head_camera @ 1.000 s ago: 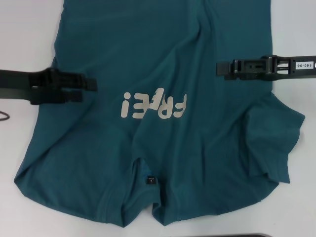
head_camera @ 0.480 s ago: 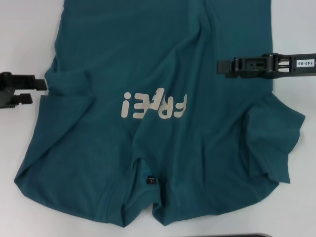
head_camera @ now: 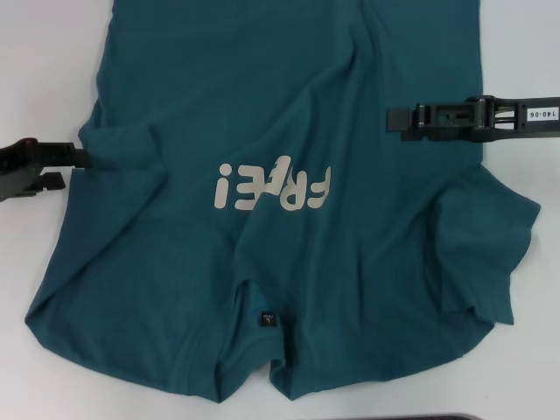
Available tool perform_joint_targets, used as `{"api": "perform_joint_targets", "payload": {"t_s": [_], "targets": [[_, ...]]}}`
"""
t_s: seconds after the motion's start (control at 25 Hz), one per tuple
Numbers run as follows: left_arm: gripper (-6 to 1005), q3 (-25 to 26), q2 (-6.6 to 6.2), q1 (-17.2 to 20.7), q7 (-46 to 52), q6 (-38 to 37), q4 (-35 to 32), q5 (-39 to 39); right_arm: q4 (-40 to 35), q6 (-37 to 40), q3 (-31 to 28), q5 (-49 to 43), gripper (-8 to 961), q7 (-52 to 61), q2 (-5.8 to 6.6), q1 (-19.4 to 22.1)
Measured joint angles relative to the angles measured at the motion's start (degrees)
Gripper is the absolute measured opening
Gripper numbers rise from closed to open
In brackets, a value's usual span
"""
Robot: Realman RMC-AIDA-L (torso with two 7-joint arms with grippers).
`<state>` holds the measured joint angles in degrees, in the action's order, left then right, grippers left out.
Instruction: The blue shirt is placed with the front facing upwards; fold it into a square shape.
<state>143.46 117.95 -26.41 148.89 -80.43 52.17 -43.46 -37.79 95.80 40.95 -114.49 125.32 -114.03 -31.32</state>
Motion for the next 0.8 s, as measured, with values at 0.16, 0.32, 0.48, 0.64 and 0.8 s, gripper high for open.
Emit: {"api": "perform_joint_targets", "payload": {"t_s": [0.16, 0.32, 0.48, 0.64, 0.8], "targets": [[632, -0.02, 0.0, -0.81, -1.63, 2.03, -1.78, 0.06, 0.0, 0.0, -0.05, 0.15, 889, 0.01, 0.02, 0.19], [631, -0.04, -0.01, -1.33, -2.66, 3.43, -2.65, 0.1, 0.0, 0.0, -0.12, 0.27, 888, 0.01, 0.04, 0.29], [631, -0.51, 0.03, -1.41, -2.79, 3.32, -2.75, 0.1, 0.0, 0.0, -0.17, 0.3, 887, 0.01, 0.04, 0.3], [631, -0.96, 0.06, -1.27, -2.94, 3.25, -2.81, 0.06, 0.0, 0.0, -0.42, 0.32, 886, 0.01, 0.12, 0.28], [631, -1.2, 0.08, -1.3, -2.97, 2.6, -2.85, 0.06, 0.0, 0.0, -0.83, 0.32, 885, 0.01, 0.14, 0.24]]}}
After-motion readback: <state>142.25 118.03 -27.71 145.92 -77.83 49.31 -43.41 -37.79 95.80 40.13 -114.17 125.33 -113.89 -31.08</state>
